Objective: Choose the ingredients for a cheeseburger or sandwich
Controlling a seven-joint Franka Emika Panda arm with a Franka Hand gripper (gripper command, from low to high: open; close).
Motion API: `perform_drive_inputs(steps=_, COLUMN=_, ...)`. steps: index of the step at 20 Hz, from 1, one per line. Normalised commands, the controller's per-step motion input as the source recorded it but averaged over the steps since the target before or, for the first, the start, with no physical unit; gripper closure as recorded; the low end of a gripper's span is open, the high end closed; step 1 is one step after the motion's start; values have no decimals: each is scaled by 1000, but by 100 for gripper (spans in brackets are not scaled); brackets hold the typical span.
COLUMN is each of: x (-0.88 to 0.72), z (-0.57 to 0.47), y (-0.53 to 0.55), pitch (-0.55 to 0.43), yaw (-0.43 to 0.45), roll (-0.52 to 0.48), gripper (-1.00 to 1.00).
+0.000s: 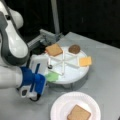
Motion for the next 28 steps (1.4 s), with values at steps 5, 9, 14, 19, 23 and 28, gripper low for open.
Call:
perform_drive_inputs(steps=5, x=283, z=-107, y=-221, pitch=-49, yaw=82, roll=133, gripper=-100)
perform_drive_inputs(steps=9, x=278, z=-100, y=-258, pitch=-37, yaw=82, roll=114, gripper=100)
perform_drive_inputs(steps=14, x=261, z=-73, y=-251, pitch=-23, yaw=92, roll=94, gripper=100)
perform_drive_inputs(steps=19, x=198, z=-49, y=-226, pitch=-15, yaw=101, roll=100, gripper=100)
perform_drive_inputs(steps=23, x=160, z=-30, y=-183, pitch=-8, yaw=95, roll=115, gripper=100)
perform_drive_inputs(steps=28, x=168, z=-8, y=-159, pitch=2, yaw=98, roll=125, gripper=100)
